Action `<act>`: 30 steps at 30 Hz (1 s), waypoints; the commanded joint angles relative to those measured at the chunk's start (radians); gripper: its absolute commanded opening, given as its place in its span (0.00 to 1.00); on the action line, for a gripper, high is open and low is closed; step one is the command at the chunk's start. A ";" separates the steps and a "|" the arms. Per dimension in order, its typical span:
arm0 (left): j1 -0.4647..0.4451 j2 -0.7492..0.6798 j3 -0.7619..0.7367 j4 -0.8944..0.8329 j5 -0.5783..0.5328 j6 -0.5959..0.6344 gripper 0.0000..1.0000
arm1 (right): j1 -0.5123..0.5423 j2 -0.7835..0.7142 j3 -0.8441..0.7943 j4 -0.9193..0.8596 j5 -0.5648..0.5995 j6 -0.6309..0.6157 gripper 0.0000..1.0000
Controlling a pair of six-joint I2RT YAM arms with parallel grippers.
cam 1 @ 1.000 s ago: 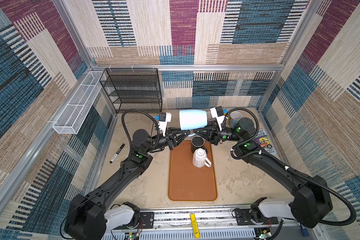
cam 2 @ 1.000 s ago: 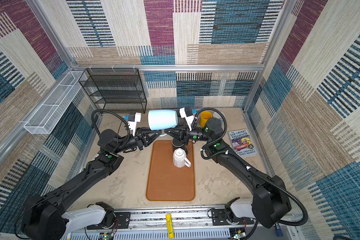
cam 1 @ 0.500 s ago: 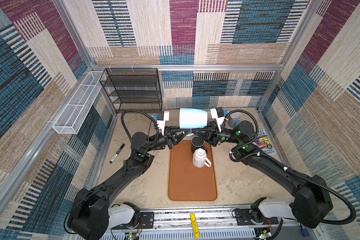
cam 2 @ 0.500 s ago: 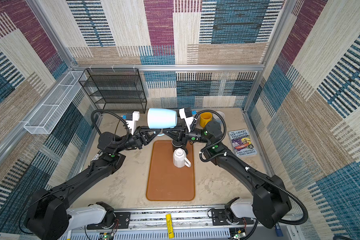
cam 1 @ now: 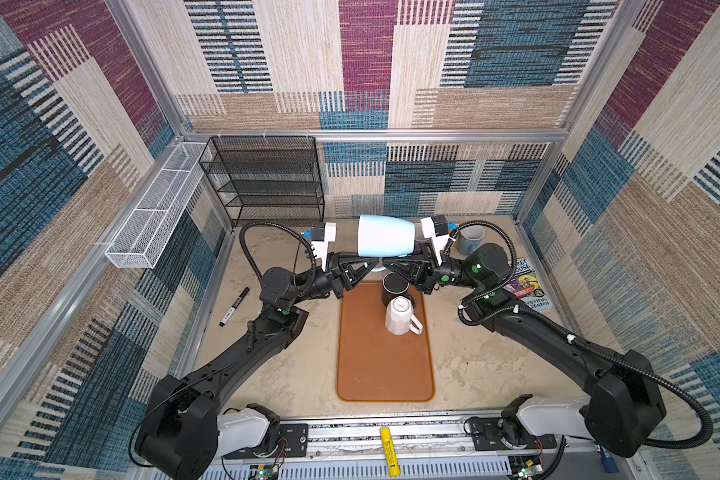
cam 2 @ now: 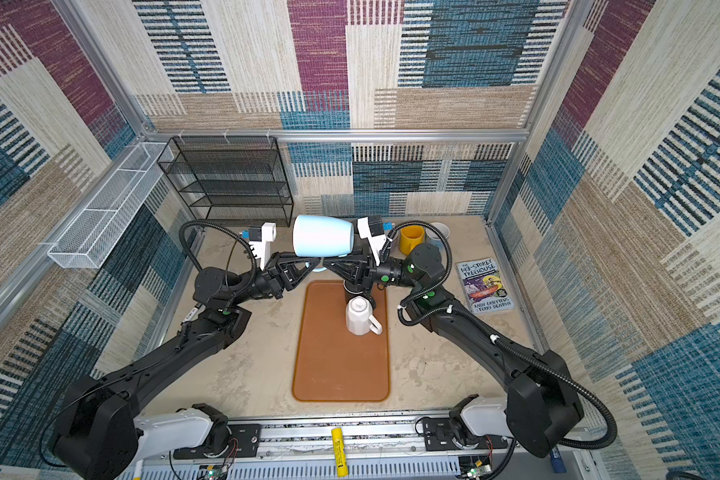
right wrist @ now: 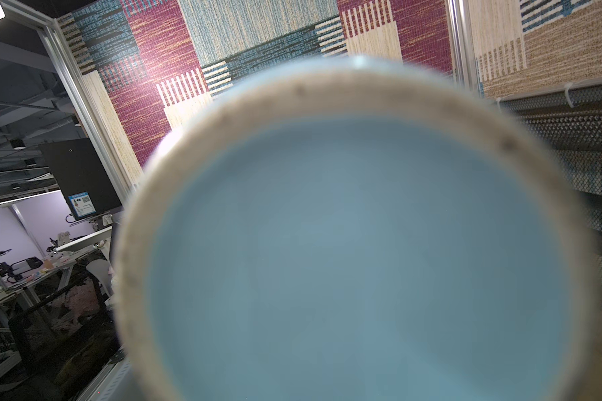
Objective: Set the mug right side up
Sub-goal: 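Close the left gripper on the blue mug's rim while the right gripper withdraws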
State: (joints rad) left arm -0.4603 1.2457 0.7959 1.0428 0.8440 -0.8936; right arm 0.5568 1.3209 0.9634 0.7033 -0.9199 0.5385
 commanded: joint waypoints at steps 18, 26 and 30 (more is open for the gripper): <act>-0.001 -0.041 0.040 -0.056 -0.018 0.064 0.00 | 0.005 0.014 0.045 -0.162 0.012 -0.084 0.34; -0.001 -0.070 0.041 -0.162 -0.048 0.133 0.00 | -0.007 0.003 0.032 -0.168 0.018 -0.092 0.40; -0.001 -0.078 0.042 -0.203 -0.058 0.160 0.00 | -0.013 -0.009 0.023 -0.173 0.027 -0.097 0.41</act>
State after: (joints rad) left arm -0.4614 1.1790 0.8230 0.8238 0.8101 -0.7868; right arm 0.5476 1.3216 0.9897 0.5365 -0.8978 0.4469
